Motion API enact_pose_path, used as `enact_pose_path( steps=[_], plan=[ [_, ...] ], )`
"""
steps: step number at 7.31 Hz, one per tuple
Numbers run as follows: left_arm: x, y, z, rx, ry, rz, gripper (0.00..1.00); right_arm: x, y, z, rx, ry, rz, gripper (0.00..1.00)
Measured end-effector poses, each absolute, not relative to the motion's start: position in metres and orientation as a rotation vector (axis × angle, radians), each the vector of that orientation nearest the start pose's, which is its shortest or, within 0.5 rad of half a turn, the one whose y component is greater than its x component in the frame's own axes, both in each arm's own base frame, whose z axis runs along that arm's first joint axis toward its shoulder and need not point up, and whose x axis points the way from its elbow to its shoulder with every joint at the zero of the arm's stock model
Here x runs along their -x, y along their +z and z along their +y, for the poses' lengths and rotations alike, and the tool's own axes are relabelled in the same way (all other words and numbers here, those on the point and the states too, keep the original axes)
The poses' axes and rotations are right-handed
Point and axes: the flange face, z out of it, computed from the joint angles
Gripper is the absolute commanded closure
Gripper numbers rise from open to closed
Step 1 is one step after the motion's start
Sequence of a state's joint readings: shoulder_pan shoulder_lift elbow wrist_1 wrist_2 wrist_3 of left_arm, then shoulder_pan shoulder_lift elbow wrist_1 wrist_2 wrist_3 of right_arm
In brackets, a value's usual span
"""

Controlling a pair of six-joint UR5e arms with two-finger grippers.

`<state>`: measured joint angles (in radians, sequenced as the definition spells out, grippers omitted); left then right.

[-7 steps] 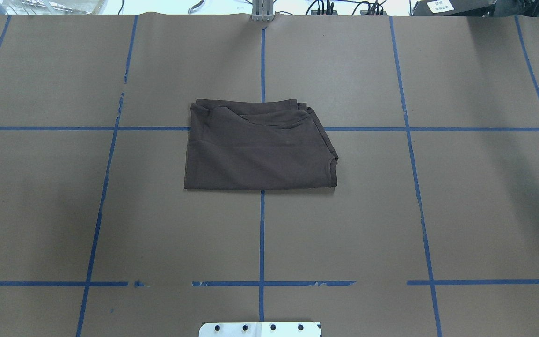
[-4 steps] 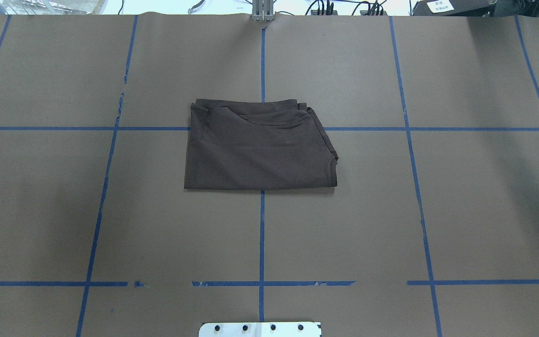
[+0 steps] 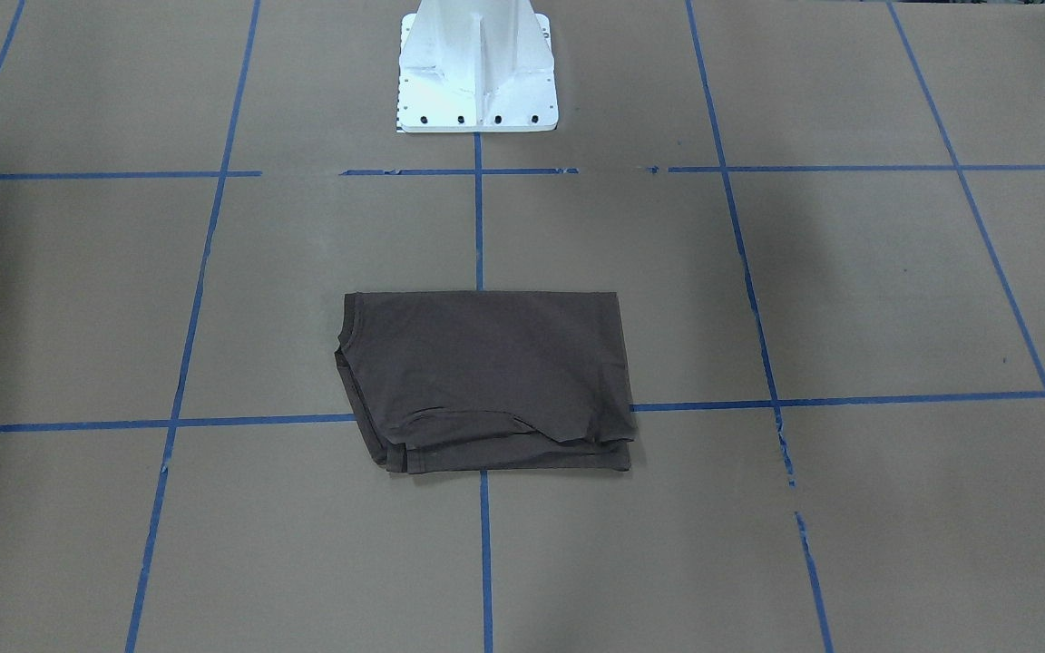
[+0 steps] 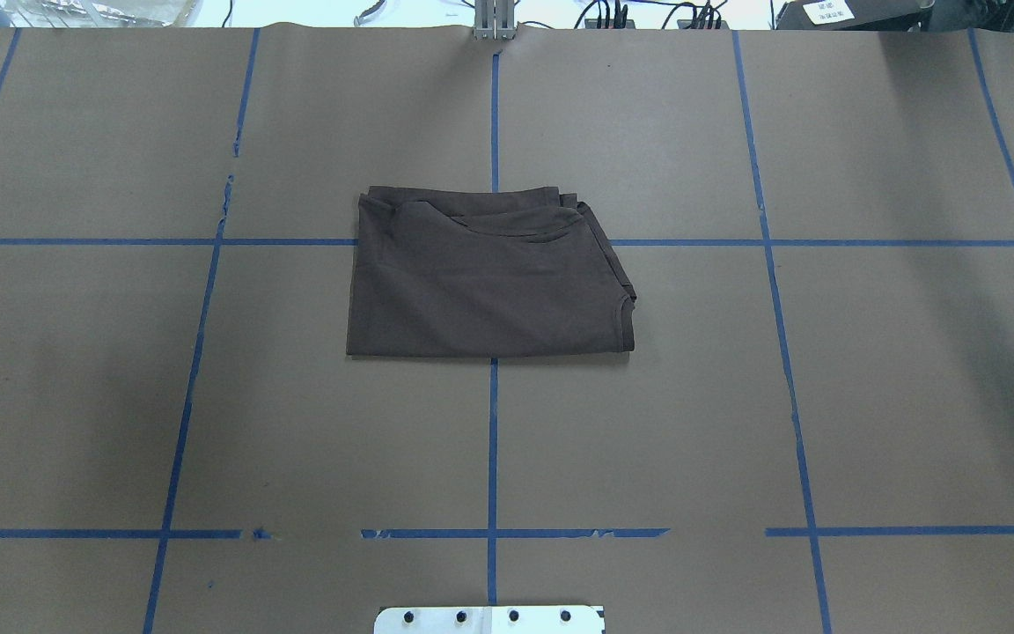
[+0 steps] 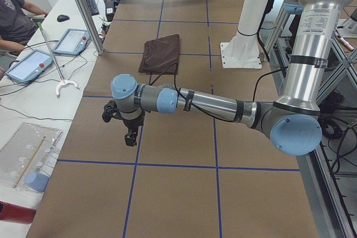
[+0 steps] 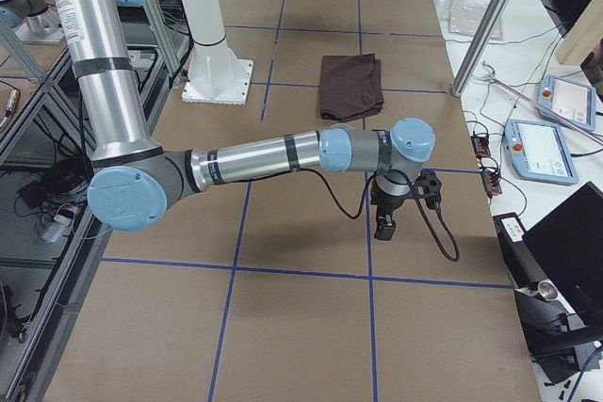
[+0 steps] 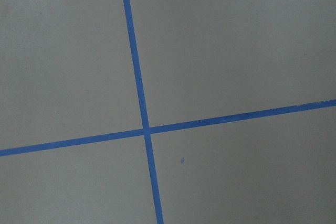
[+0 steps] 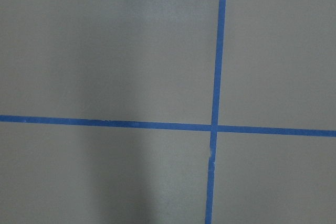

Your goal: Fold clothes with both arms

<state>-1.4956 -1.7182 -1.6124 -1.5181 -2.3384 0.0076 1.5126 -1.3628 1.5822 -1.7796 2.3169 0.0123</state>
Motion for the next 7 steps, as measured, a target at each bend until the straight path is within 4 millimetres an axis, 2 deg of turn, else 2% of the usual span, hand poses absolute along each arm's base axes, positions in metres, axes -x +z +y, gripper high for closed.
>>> enact_pose_path(
  steps=[7],
  plan=[
    [0.0217,0.5660,-0.5593,-0.104,0.128,0.778,0.00,-0.0257,0.5640,-0.5746,0.019,-0.058,-0.747,0.00]
  ],
)
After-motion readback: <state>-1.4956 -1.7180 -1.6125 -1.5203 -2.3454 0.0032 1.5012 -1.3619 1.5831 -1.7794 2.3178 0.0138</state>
